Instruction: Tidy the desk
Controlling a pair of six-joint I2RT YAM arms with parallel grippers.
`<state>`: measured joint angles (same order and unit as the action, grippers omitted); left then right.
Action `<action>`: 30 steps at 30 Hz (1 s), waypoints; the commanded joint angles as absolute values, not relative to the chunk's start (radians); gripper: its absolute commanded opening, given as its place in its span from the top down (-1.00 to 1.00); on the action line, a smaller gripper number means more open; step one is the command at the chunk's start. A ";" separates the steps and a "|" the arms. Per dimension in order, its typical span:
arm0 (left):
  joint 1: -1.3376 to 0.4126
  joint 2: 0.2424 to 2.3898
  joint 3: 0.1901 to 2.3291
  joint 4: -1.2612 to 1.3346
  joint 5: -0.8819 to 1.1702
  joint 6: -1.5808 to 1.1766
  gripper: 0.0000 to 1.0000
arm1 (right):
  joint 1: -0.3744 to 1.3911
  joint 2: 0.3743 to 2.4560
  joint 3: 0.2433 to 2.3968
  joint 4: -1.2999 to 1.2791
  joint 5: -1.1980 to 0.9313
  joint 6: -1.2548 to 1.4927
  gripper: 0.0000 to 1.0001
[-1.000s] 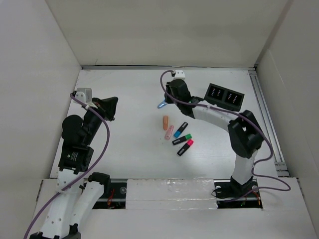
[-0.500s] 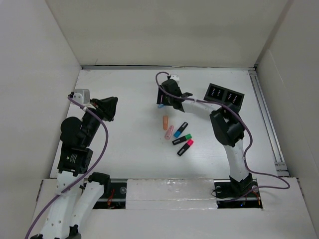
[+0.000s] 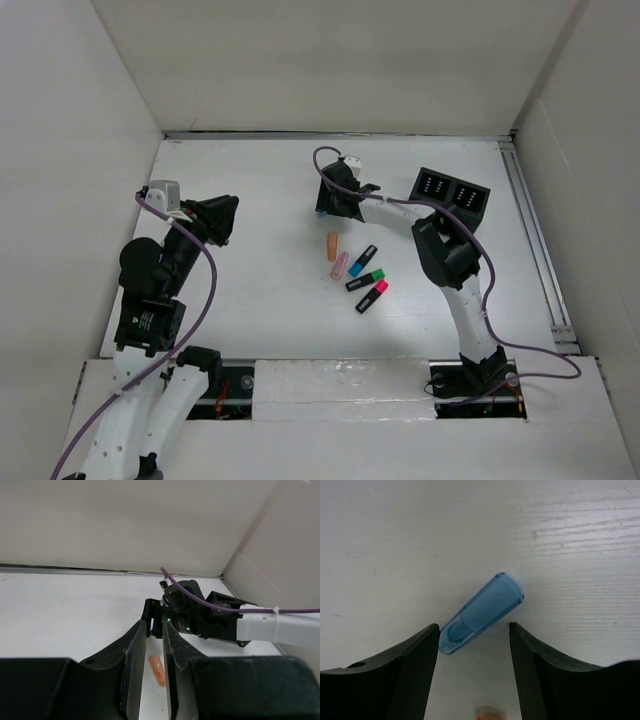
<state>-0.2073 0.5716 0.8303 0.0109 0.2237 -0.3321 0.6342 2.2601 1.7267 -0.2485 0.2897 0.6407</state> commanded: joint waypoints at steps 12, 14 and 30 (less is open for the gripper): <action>-0.209 0.557 0.821 0.069 0.259 -0.341 0.66 | 0.609 2.327 1.850 -0.353 0.351 0.634 -0.14; -0.209 0.551 0.821 0.072 0.265 -0.341 0.66 | 0.609 2.342 1.874 -0.367 0.354 0.626 -0.11; -0.209 0.526 0.821 0.075 0.270 -0.336 0.66 | 0.609 2.410 2.005 -0.519 0.339 0.468 0.23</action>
